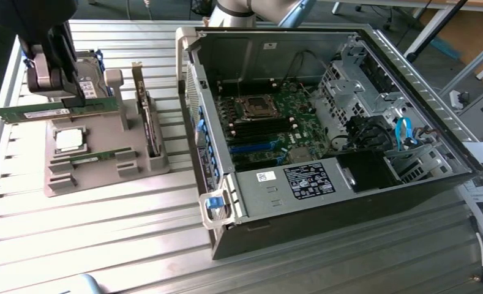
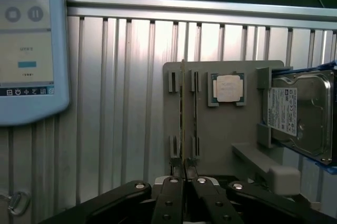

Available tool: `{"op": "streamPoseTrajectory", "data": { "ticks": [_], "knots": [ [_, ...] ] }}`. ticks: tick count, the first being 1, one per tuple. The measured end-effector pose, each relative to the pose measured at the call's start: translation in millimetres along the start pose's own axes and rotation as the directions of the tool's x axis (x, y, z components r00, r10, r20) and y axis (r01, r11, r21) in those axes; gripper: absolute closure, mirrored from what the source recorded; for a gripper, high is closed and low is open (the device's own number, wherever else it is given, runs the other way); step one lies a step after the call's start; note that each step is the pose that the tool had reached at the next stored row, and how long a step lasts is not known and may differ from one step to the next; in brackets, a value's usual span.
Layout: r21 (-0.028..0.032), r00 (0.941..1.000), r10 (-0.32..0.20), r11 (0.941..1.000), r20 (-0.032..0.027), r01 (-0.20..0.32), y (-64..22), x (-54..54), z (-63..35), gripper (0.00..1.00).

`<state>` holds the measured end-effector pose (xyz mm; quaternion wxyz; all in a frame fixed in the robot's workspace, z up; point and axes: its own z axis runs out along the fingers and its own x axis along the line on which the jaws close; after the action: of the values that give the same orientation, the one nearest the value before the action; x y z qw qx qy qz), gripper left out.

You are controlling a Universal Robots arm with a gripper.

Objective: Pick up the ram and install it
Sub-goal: 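Pick up the ram and move it above insertion slot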

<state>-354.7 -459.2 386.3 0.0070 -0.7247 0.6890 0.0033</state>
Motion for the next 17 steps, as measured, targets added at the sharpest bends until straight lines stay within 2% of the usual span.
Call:
{"op": "streamPoseTrajectory", "data": {
  "ticks": [12,17],
  "knots": [
    [0.0000,1.0000,0.000,1.0000,0.0000,0.000,-0.1,-0.2,-15.1,0.88],
    [0.0001,1.0000,0.000,1.0000,0.0000,0.000,-0.1,-0.2,-17.1,0.88]
  ]
}}
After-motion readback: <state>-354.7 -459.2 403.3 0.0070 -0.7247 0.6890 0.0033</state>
